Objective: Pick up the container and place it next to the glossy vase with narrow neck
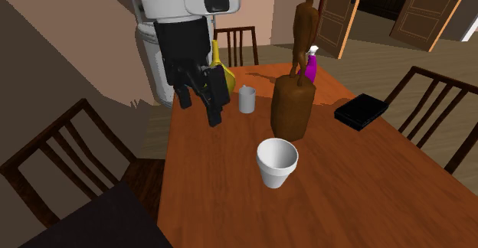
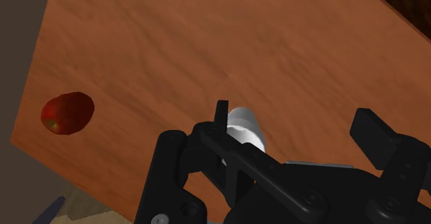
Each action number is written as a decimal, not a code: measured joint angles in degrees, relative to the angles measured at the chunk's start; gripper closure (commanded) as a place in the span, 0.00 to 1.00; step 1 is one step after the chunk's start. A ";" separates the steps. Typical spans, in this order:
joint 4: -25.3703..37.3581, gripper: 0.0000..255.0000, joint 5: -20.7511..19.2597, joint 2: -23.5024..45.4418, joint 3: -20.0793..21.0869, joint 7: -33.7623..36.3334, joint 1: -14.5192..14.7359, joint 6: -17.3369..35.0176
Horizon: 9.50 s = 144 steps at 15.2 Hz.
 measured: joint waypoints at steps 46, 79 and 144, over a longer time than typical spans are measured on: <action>24.42 1.00 5.04 52.71 -1.91 -6.03 -1.29 26.42; 32.78 1.00 5.15 40.59 -1.90 -6.71 -1.16 5.92; 85.04 1.00 2.65 55.24 10.24 25.47 21.81 -32.70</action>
